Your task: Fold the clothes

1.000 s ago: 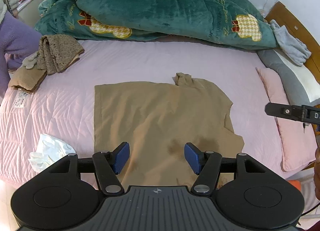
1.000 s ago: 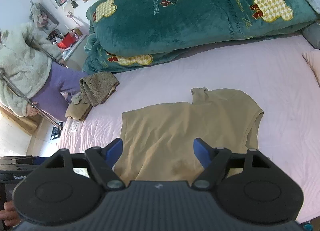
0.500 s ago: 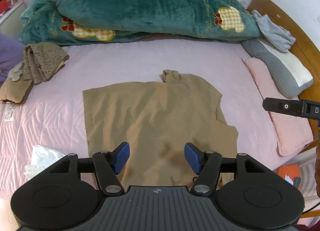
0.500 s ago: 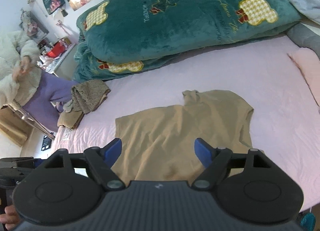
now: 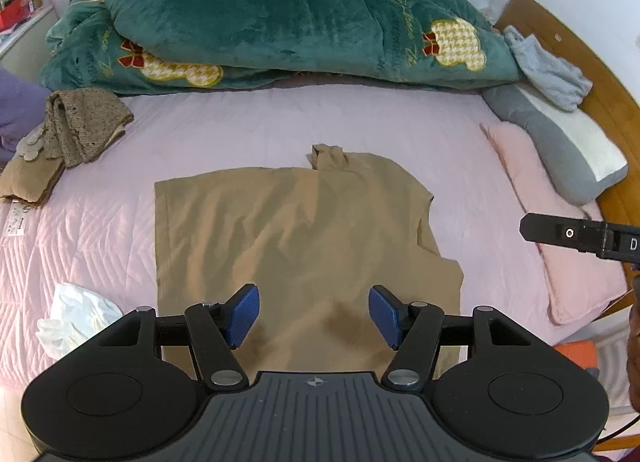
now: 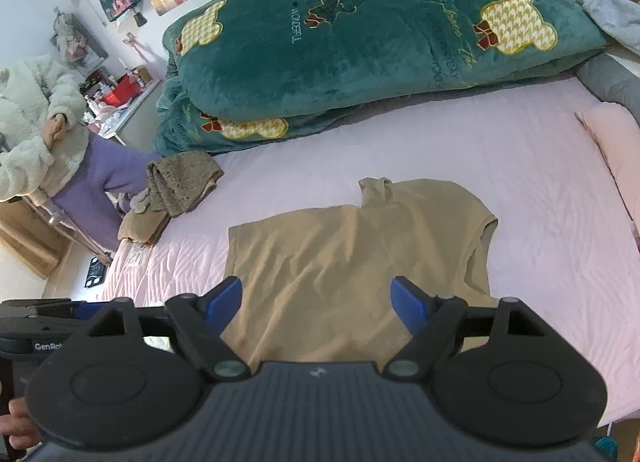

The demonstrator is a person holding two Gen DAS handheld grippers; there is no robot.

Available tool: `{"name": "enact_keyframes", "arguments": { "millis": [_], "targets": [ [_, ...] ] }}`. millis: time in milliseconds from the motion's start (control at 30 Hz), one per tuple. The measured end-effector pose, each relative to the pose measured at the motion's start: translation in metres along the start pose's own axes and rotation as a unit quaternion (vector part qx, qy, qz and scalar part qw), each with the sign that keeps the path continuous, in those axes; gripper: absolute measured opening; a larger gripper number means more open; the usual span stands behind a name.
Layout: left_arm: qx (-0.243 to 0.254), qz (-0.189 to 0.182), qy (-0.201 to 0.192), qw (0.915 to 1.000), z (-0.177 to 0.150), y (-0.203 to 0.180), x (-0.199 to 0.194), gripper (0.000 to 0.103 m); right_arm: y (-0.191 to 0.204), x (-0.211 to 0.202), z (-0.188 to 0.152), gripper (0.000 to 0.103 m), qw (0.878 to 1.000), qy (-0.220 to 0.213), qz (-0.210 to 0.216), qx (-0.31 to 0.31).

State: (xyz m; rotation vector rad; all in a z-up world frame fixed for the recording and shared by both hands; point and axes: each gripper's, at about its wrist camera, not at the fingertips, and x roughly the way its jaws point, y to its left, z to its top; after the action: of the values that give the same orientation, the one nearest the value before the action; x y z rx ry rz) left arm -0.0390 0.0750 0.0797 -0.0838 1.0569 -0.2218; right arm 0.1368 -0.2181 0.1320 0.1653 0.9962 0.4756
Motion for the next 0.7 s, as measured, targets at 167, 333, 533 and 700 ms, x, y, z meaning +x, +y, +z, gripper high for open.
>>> {"name": "enact_keyframes", "arguments": {
  "millis": [167,333,533,700],
  "targets": [
    [-0.014,0.016,0.011,0.9997,-0.02,-0.024,-0.001,0.063,-0.025,-0.002,-0.006,0.083,1.0,0.015,0.012,-0.005],
    [-0.03,0.038,0.021,0.9986,-0.039,-0.031,-0.008,0.063,-0.036,0.004,-0.01,0.083,0.999,0.029,0.033,-0.014],
    [-0.042,0.058,0.022,0.9972,-0.048,-0.035,-0.016,0.063,-0.037,0.006,-0.013,0.083,0.997,0.036,0.056,-0.028],
    [-0.044,0.064,0.016,0.9968,-0.048,-0.04,-0.021,0.063,-0.039,0.003,-0.01,0.084,0.997,0.032,0.063,-0.033]
  ]
}}
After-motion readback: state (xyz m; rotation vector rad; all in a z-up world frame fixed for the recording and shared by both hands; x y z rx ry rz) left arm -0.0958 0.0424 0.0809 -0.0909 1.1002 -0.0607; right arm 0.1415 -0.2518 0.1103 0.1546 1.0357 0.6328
